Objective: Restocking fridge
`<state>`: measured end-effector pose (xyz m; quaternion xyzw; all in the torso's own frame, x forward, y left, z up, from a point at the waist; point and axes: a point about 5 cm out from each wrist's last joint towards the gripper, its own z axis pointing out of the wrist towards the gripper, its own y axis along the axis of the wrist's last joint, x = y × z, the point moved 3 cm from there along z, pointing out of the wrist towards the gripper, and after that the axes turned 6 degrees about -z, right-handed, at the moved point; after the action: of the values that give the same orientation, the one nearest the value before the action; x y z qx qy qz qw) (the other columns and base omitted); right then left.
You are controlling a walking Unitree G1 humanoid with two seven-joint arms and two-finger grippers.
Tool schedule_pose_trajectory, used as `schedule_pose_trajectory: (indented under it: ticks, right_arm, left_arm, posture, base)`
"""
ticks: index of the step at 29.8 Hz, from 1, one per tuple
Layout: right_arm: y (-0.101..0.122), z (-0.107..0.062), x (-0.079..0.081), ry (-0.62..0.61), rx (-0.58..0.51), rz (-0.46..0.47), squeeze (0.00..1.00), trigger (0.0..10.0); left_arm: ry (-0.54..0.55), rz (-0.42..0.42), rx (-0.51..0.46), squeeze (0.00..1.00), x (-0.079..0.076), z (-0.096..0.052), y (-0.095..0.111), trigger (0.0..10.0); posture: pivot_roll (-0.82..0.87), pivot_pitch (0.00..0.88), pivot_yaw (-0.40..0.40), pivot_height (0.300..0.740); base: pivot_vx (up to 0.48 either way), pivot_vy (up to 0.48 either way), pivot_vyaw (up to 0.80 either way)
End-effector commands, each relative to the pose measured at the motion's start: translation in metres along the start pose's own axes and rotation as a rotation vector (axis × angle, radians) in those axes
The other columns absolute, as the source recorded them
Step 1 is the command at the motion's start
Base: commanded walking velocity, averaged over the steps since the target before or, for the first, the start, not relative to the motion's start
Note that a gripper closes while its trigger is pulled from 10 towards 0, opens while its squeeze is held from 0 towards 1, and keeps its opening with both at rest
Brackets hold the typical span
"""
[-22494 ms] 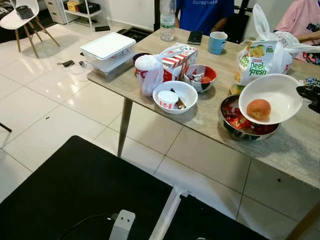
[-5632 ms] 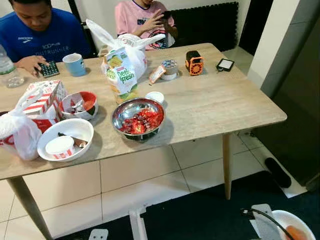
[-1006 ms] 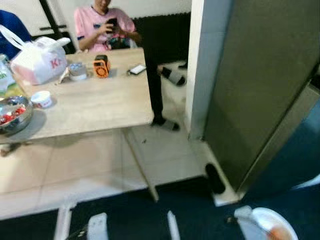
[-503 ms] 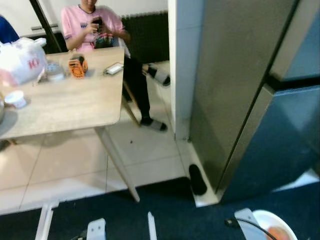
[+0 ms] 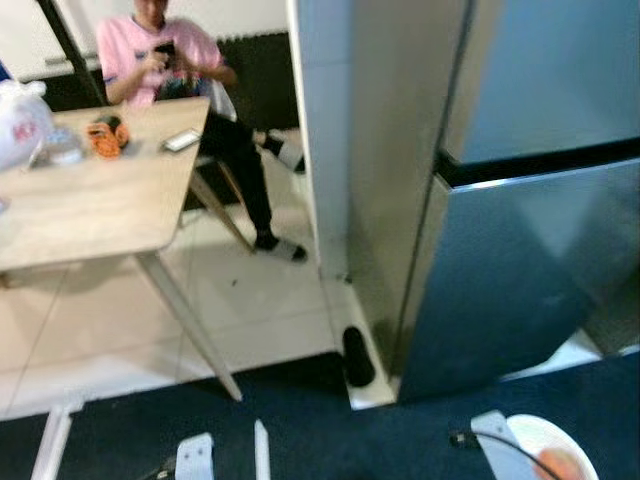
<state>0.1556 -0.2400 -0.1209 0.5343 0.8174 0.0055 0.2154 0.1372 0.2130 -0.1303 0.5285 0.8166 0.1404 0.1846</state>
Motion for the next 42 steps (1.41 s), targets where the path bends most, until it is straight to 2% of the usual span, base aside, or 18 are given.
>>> schedule_pose_trajectory:
  ticks: [1,7,14,17,27,32,33,35,38,40,42]
  right_arm:
    - [0.003,0.000,0.002,-0.002,-0.012,0.011,0.00,10.0]
    - [0.003,0.000,0.002,-0.002,-0.011,0.009,0.00,10.0]
    - [0.002,0.000,0.002,-0.002,-0.009,0.007,0.00,10.0]
    - [0.002,0.000,0.002,-0.001,-0.008,0.008,0.00,10.0]
    - [0.002,0.000,0.003,-0.001,-0.009,0.008,0.00,10.0]
    - [0.003,0.000,0.003,-0.001,-0.010,0.004,0.00,10.0]
    - [0.003,0.000,0.003,-0.002,-0.010,0.002,0.00,10.0]
    - [0.003,0.000,0.003,-0.003,-0.010,0.005,0.00,10.0]
    - [0.002,0.000,0.003,-0.003,-0.008,0.011,0.00,10.0]
    - [0.001,0.000,0.003,-0.001,-0.002,0.005,0.00,10.0]
    - [0.001,0.000,0.003,0.000,0.001,0.006,0.00,10.0]
  left_arm:
    - [0.012,0.012,0.003,0.00,0.006,-0.001,0.002,10.0]
    - [0.010,0.059,0.012,0.00,0.013,-0.003,0.001,10.0]
    - [0.009,0.042,0.016,0.00,0.016,-0.004,-0.002,10.0]
    - [0.010,0.032,0.009,0.00,0.008,-0.002,-0.003,10.0]
    - [0.010,0.028,-0.018,0.00,0.004,-0.001,0.003,10.0]
    - [0.035,0.021,-0.055,0.00,0.009,-0.001,0.012,10.0]
    - [0.045,0.004,-0.107,0.00,0.013,-0.001,0.028,10.0]
    - [0.042,-0.006,-0.138,0.00,0.014,-0.002,0.039,10.0]
    - [0.036,-0.012,-0.159,0.00,0.013,-0.002,0.047,10.0]
    - [0.022,-0.006,-0.208,0.00,0.007,-0.001,0.063,10.0]
    - [0.020,0.007,-0.227,0.00,0.005,-0.001,0.069,10.0]
  posture:
    - [-0.01,0.000,0.022,0.740]
    - [-0.01,0.000,0.023,0.740]
    - [-0.01,0.000,0.023,0.740]
    - [-0.01,0.000,0.025,0.740]
    - [-0.01,0.000,0.027,0.740]
    - [-0.01,0.000,0.027,0.740]
    - [-0.01,0.000,0.027,0.740]
    - [-0.01,0.000,0.028,0.740]
    - [-0.01,0.000,0.028,0.740]
    - [-0.01,0.000,0.030,0.740]
    - [-0.01,0.000,0.030,0.740]
  base:
    - [0.000,0.000,0.00]
    - [0.000,-0.061,0.00]
    - [0.070,-0.421,0.00]
    - [0.000,0.000,0.00]
    - [0.000,0.000,0.00]
    - [0.000,0.000,0.00]
    - [0.000,0.000,0.00]
    - [0.000,0.000,0.00]
    - [0.000,0.000,0.00]
    - [0.000,0.000,-0.26]
    - [0.000,0.000,-0.66]
